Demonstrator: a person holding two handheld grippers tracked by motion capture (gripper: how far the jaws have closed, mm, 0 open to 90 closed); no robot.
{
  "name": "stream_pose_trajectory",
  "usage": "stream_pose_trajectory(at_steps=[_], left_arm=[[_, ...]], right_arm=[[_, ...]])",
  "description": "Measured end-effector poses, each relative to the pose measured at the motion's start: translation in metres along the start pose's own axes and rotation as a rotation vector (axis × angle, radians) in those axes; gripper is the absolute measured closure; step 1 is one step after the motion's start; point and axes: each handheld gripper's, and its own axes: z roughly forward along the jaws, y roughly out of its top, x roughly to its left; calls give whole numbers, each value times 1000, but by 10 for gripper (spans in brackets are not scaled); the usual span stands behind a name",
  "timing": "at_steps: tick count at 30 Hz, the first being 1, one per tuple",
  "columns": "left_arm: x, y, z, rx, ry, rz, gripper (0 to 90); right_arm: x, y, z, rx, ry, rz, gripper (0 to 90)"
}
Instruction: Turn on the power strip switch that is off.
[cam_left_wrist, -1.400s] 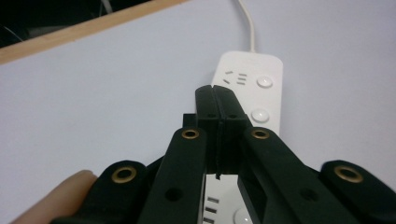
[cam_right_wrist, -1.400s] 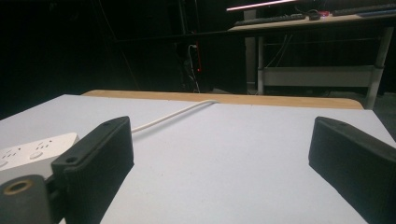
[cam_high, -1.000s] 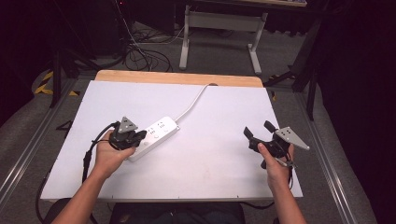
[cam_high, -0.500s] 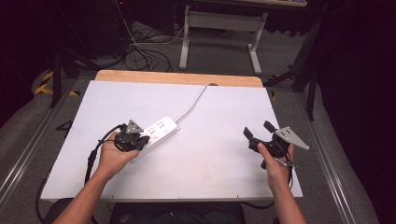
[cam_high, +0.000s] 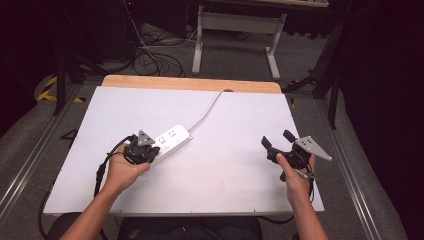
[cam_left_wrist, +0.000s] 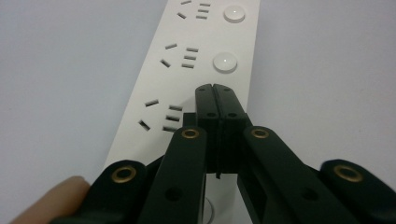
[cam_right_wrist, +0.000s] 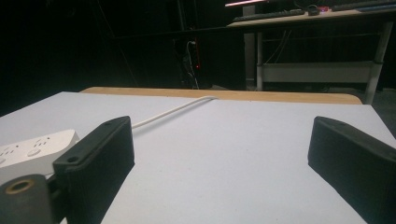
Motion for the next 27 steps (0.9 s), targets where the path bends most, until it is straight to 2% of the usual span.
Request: stream_pose_trajectory(at_steps=[1,3,4,6,9,11,27], left_arm=[[0,0,0,1,6,7,900],[-1,0,1,-15,-37,-13,900],[-2,0,1,-6,-30,-1,900],[-7,1,3,-6,28,32,900],[-7,1,3,-8,32,36,900],[-5,1,3,-8,11,11,900],[3,-1,3,-6,-33,-29,900]], right_arm=[[0,0,0,0,-1,-1,76],[0,0,1,0,1,-5,76],[0,0,1,0,1,-5,76],[1,0,1,2,-3,-4,76],[1,1,0,-4,-1,-2,76],[0,1,-1,-6,-6,0,76],[-2,1,-3,-9,-17,6,76]])
